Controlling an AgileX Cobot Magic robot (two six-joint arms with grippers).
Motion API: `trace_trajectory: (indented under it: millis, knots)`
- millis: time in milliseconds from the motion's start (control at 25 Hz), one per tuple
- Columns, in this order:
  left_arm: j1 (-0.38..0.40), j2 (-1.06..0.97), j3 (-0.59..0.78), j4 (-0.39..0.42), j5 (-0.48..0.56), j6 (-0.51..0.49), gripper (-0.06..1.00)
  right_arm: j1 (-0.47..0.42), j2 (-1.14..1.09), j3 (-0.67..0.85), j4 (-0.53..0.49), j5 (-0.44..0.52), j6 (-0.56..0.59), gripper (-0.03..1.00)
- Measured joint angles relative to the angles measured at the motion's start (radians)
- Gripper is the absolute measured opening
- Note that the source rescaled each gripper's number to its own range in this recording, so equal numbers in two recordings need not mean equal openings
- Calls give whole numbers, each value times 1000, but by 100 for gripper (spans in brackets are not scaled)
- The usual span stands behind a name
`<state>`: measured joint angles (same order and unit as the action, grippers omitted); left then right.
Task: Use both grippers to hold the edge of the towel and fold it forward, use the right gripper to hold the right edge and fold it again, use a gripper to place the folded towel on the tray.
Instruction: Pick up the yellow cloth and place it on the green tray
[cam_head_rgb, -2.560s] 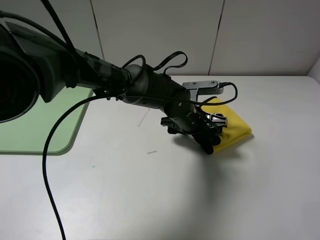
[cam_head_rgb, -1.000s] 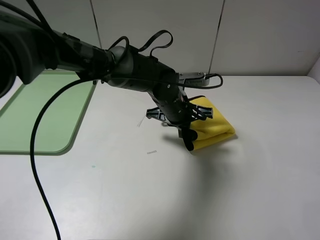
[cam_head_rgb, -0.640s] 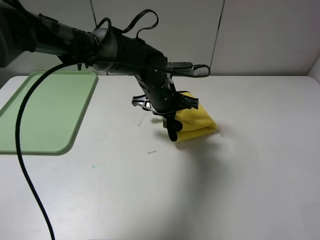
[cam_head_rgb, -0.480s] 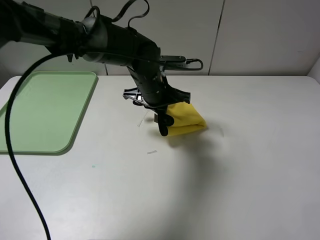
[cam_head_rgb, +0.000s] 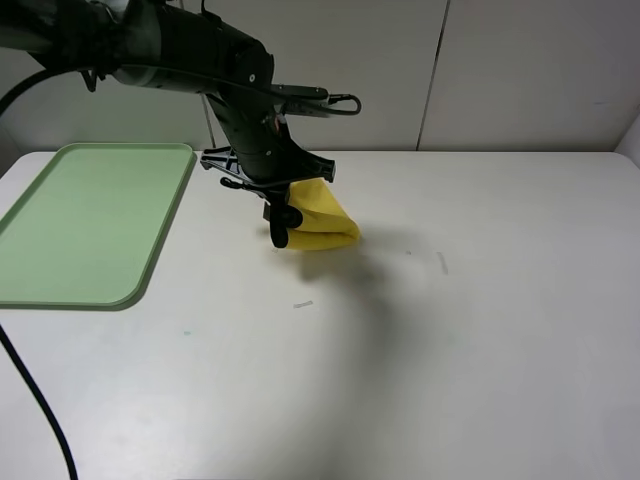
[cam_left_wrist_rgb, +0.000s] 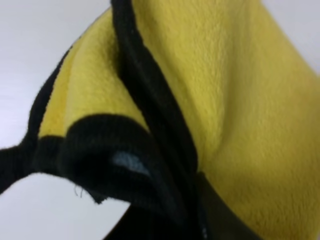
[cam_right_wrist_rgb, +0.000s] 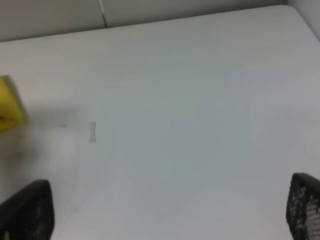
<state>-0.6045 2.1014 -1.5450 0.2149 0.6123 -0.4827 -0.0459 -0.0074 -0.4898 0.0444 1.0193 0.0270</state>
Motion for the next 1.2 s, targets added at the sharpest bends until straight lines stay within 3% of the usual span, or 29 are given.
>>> trace_trajectory:
  millis: [480, 1200]
  knots:
    - [127, -16, 0, 0, 70, 86, 9, 0, 0, 0, 0, 0, 0, 100]
    - [377, -24, 0, 0, 94, 95, 9, 0, 0, 0, 0, 0, 0, 100]
